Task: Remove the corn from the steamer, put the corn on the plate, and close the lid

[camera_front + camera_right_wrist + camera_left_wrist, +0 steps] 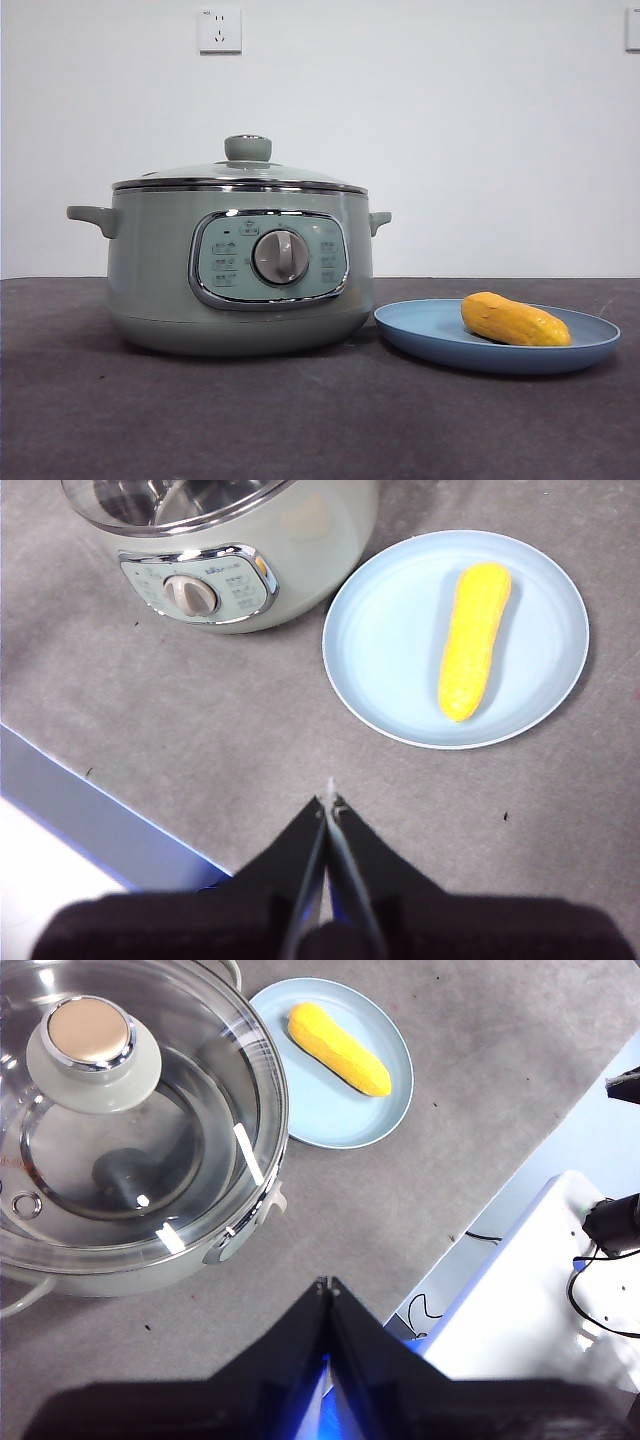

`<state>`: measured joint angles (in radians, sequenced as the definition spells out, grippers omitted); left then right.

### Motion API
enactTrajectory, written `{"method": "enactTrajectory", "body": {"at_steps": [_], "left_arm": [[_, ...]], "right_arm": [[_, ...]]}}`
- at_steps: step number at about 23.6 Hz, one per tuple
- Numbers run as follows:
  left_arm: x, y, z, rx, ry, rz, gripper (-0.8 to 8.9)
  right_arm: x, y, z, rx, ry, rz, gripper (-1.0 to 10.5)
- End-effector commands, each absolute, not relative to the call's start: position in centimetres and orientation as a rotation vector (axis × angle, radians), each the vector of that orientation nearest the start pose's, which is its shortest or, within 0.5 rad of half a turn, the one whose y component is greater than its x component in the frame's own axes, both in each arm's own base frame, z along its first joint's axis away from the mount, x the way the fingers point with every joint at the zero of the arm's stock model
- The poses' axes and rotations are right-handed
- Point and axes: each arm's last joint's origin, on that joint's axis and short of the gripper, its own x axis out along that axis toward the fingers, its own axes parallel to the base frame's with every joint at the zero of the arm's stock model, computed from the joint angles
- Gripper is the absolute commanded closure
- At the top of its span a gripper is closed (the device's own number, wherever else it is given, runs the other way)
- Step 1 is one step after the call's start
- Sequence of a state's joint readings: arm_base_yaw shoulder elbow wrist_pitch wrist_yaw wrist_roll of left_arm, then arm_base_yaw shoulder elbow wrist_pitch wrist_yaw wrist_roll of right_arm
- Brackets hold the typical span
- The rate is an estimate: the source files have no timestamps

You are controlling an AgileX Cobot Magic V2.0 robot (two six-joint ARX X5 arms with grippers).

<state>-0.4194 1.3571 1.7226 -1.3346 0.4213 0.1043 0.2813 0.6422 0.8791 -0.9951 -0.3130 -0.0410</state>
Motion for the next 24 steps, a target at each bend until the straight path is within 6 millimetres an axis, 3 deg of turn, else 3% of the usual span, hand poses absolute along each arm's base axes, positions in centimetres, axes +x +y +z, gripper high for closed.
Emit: {"method": "enactTrajectory", "body": {"at_steps": [1, 14, 19, 24], "left_arm": [[20.0, -10.2, 42.7, 0.096, 0.963, -0.825, 8.17], [21.1, -9.7, 44.0, 0.231, 0.737, -0.675, 8.17], [19.9, -7.6, 47.7, 0.276, 0.375, -0.634, 8.17], [16.3, -3.9, 51.0, 0.253, 0.137, -0.5, 8.17]], "right_arm": [[9.6, 3.7, 31.1, -0.028, 0.757, 0.583, 9.5], [9.6, 3.7, 31.1, -0.028, 0.757, 0.583, 9.5], [9.6, 3.7, 31.1, -0.029, 0.757, 0.583, 9.5], [9.6, 3.7, 31.1, -0.028, 0.757, 0.583, 9.5]]}}
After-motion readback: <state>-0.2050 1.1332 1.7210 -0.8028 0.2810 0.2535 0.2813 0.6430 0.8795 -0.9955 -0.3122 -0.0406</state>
